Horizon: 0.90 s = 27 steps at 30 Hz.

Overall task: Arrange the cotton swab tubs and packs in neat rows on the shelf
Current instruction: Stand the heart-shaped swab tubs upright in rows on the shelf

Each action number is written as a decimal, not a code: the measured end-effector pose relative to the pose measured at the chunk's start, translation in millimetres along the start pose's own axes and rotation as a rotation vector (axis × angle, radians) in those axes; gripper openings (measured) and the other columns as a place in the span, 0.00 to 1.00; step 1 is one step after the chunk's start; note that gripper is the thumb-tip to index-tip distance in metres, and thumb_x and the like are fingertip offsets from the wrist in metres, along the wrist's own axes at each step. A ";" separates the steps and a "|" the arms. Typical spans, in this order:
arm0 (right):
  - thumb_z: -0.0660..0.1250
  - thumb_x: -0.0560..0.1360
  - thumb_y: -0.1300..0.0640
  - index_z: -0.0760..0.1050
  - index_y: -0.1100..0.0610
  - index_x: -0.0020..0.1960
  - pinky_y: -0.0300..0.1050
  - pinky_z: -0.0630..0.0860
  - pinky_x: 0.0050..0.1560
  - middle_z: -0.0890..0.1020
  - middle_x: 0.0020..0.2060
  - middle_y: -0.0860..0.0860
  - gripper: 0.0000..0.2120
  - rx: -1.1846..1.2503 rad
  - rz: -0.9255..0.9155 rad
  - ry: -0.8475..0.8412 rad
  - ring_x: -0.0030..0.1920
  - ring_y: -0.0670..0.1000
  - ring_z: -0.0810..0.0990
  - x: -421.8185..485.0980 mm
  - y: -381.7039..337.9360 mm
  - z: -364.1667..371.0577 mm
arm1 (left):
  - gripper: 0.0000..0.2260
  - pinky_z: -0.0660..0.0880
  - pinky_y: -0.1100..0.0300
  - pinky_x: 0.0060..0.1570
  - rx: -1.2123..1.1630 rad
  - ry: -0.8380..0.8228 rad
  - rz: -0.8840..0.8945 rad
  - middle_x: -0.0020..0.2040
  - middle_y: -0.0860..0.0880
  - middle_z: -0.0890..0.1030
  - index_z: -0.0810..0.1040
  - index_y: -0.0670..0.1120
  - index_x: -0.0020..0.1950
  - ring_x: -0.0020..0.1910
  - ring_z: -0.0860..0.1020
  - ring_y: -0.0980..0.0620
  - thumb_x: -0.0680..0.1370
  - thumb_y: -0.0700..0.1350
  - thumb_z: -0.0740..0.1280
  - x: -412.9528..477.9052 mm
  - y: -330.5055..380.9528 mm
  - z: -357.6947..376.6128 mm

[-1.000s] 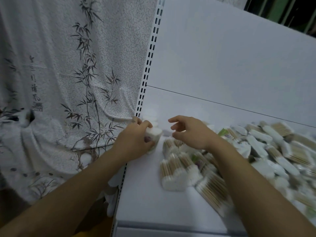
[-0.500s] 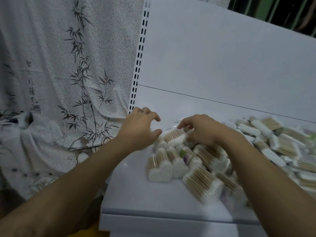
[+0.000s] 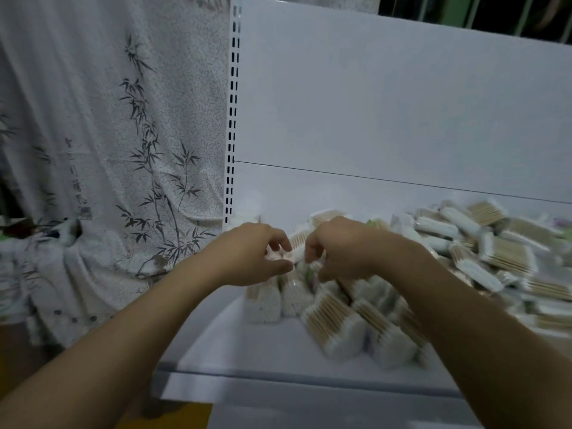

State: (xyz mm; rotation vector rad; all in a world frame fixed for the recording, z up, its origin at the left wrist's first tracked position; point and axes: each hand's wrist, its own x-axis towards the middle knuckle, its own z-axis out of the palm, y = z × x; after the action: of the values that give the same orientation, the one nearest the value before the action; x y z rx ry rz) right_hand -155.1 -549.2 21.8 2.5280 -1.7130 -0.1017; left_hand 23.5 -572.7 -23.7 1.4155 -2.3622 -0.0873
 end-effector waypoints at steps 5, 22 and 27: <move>0.75 0.71 0.52 0.78 0.49 0.60 0.45 0.75 0.54 0.79 0.56 0.48 0.18 0.049 -0.028 0.004 0.54 0.50 0.78 -9.8 2.2 6.7 | 0.20 0.74 0.54 0.54 0.050 0.004 -0.014 0.57 0.56 0.75 0.75 0.58 0.63 0.54 0.75 0.54 0.74 0.64 0.66 -19.8 16.7 6.8; 0.64 0.78 0.56 0.67 0.47 0.71 0.48 0.68 0.64 0.71 0.69 0.50 0.22 -0.011 -0.162 0.119 0.68 0.53 0.70 -22.8 -30.0 28.0 | 0.16 0.76 0.52 0.49 -0.195 0.148 -0.404 0.49 0.49 0.81 0.74 0.47 0.50 0.46 0.78 0.49 0.70 0.54 0.73 -63.9 17.1 39.4; 0.62 0.79 0.55 0.66 0.47 0.72 0.47 0.67 0.62 0.72 0.68 0.50 0.21 -0.025 -0.135 0.130 0.68 0.53 0.69 -14.0 -23.5 17.0 | 0.10 0.75 0.58 0.46 -0.228 0.247 -0.385 0.47 0.50 0.80 0.77 0.49 0.55 0.46 0.79 0.49 0.76 0.50 0.69 -63.9 4.1 7.9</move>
State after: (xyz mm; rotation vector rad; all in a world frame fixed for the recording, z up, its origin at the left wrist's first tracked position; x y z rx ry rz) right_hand -140.4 -528.1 2.5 2.5679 -1.4853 0.0320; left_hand 44.0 -516.7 -48.6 1.6405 -1.8000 -0.2597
